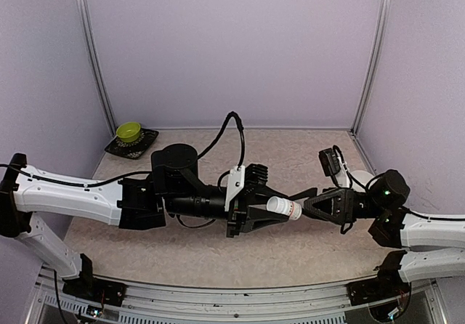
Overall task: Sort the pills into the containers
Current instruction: Pass from the left arm to the right
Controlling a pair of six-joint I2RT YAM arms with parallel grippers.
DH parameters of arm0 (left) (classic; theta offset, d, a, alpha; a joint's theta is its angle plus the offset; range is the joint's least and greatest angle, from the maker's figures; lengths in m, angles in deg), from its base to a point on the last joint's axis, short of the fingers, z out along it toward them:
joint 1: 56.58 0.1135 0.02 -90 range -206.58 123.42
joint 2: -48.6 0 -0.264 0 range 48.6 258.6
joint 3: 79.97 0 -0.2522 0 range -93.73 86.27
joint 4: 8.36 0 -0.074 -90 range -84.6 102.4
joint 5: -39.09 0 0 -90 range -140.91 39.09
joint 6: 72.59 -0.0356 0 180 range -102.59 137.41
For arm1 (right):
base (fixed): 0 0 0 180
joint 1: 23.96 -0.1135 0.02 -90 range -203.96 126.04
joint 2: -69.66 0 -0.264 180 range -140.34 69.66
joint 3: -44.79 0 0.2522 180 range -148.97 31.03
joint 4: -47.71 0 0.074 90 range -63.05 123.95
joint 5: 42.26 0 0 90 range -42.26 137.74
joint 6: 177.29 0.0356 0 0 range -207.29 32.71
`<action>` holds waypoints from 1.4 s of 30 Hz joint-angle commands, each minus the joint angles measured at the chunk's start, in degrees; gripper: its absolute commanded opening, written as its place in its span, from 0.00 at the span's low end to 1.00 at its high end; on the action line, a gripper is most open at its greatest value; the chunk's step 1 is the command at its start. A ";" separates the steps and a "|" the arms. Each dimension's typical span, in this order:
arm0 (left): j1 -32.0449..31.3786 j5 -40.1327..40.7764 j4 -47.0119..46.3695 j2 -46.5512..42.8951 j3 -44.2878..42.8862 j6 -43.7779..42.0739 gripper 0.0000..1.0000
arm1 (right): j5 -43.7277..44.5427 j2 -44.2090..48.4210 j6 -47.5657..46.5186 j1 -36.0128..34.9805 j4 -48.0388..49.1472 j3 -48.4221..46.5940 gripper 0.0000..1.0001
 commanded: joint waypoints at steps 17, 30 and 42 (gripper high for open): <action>-1.39 -1.08 -3.38 1.46 -1.08 -2.68 0.12 | -5.52 -10.32 3.36 -6.58 15.24 -6.22 0.72; -1.40 -0.94 -3.21 1.02 -0.82 -3.14 0.12 | -7.81 -12.55 3.13 -7.31 16.29 -6.36 0.51; -1.36 -0.72 -2.75 0.05 -0.17 -3.94 0.09 | -9.76 -11.85 2.07 -7.38 16.95 -5.09 0.48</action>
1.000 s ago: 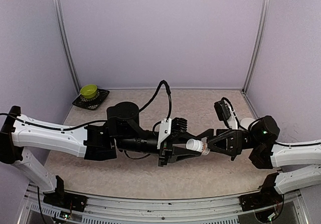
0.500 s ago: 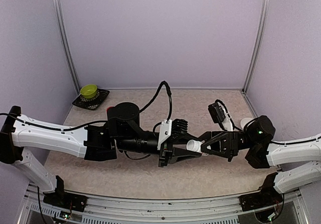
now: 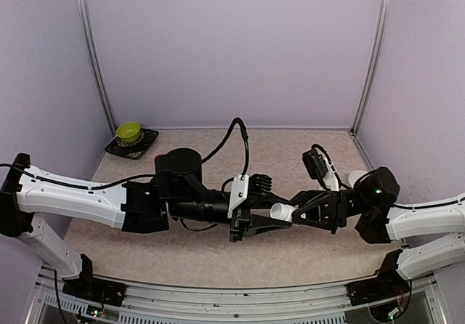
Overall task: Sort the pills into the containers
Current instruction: Pass from the left arm to the right, then pass from the right arm to the left
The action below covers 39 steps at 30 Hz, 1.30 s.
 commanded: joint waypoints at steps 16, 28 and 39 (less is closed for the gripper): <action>-0.29 -3.65 1.47 -0.14 -1.55 -0.14 0.22 | -2.03 0.99 -3.11 -0.61 0.37 -0.35 0.14; 0.06 2.29 -1.19 -7.48 5.84 2.67 0.75 | 2.02 10.65 -20.31 -0.64 -21.72 -1.84 0.00; -0.04 2.76 2.09 -7.01 3.73 0.54 0.69 | 4.32 11.55 -26.34 -0.61 -27.42 -2.05 0.00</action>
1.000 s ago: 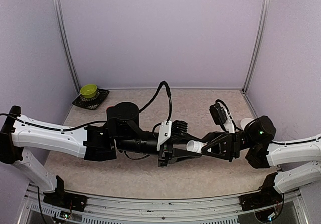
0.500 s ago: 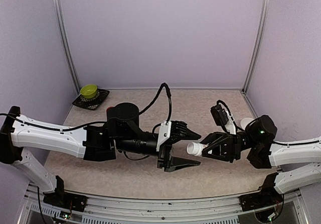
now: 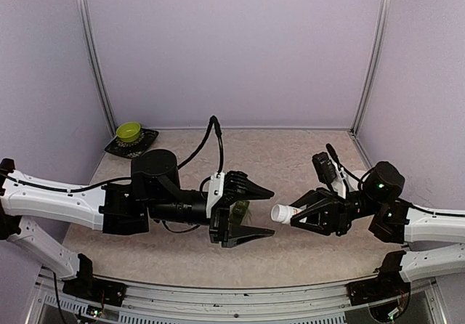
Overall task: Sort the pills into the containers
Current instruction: Pass from the right arm to the left
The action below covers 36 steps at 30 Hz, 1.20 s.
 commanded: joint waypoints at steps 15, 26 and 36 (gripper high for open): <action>0.00 -0.66 4.41 4.61 -6.32 -4.39 0.42 | -2.95 -1.00 4.01 -0.34 7.67 0.51 0.00; -0.02 -1.68 3.86 4.93 -6.58 -4.75 0.32 | -3.43 -2.09 3.92 -0.37 7.45 0.37 0.00; 0.04 -2.03 3.19 5.69 -6.98 -4.49 0.36 | -3.53 -2.60 3.70 -0.35 6.88 -0.06 0.00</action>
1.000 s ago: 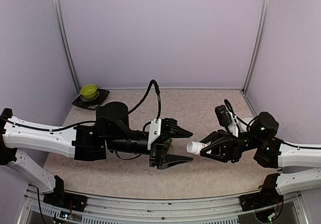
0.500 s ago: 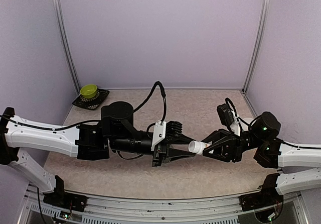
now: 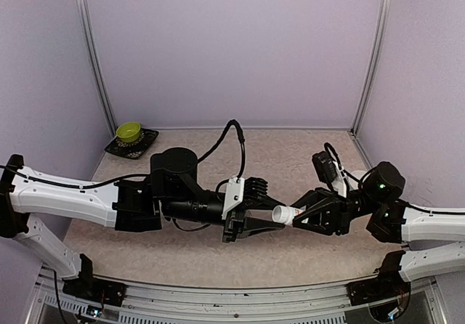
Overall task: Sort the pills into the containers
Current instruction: Pass from the right arm to the left, then pass from the left arm to the right
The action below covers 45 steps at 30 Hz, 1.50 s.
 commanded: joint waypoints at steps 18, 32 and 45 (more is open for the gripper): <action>-0.03 -2.50 0.01 0.43 -2.48 0.45 0.09 | -1.00 -0.38 -4.08 -0.34 -6.29 -1.97 0.29; 0.65 -13.01 14.08 1.71 -6.57 -0.04 0.07 | -7.58 0.75 -12.94 -0.45 -23.87 -6.07 0.62; 1.14 -10.59 13.44 2.20 -6.72 -0.65 0.07 | -9.65 -0.72 -13.34 -2.85 -23.78 -6.77 0.49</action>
